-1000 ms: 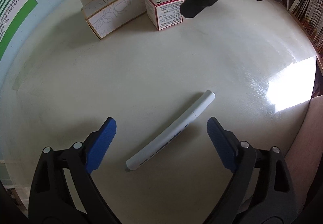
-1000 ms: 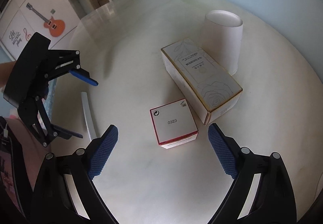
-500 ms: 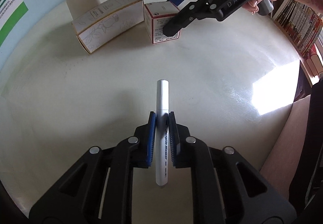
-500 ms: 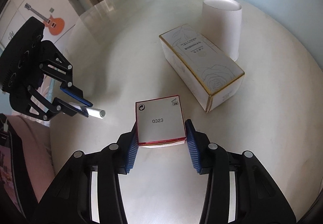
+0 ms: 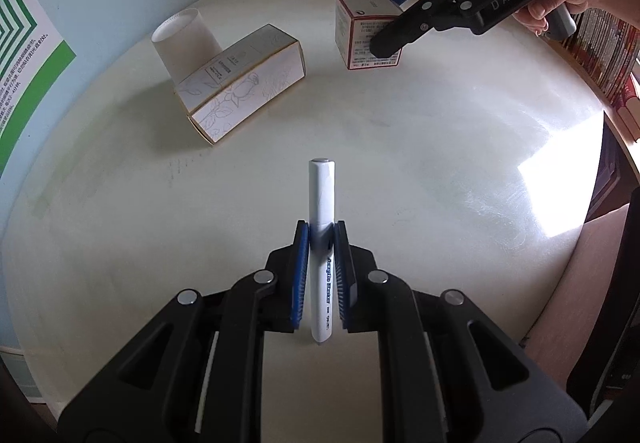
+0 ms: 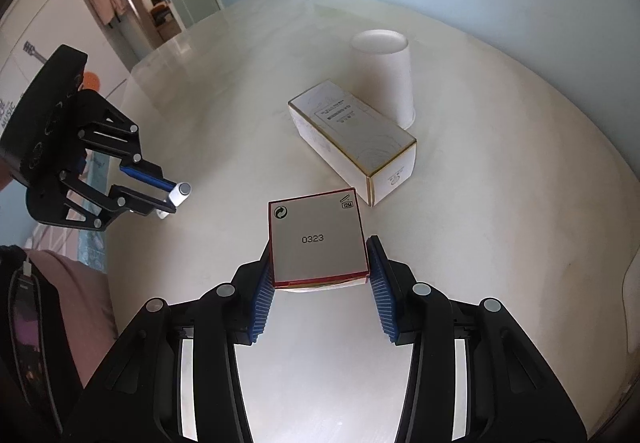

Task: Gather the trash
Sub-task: 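Carry the white marker and small red-edged box over the trash bin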

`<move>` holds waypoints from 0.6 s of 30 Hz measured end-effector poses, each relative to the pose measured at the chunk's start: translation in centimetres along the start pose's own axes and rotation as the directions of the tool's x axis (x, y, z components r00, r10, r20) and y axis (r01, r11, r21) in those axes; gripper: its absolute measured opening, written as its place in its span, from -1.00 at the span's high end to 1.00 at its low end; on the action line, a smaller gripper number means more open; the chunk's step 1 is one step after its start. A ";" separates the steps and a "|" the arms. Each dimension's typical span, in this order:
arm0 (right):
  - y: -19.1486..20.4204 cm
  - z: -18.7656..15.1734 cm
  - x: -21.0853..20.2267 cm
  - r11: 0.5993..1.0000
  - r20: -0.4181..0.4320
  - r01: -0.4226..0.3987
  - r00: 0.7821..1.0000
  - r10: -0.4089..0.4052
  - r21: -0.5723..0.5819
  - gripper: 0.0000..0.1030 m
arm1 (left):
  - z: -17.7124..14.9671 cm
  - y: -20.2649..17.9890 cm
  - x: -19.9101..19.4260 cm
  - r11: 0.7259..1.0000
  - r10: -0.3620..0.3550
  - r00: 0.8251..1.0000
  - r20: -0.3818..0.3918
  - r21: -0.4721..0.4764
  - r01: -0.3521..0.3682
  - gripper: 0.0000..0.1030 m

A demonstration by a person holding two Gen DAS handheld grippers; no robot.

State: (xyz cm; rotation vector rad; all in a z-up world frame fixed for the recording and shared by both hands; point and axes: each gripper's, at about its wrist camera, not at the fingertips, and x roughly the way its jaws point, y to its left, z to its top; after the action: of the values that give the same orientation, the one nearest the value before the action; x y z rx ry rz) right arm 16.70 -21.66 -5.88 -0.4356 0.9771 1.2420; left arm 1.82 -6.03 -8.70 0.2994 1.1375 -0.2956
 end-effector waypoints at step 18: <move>0.0 -5.6 -4.2 0.973 0.058 0.120 0.989 -0.134 0.199 0.14 | 2.4 -5.6 -0.8 0.975 -0.080 0.997 0.024 0.208 0.073 0.79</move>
State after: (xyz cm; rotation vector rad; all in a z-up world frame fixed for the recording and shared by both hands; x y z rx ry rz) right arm 14.57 -28.33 -5.54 -0.2934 0.9840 1.0290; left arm 1.39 -12.03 -7.49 0.4337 1.0896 -0.4873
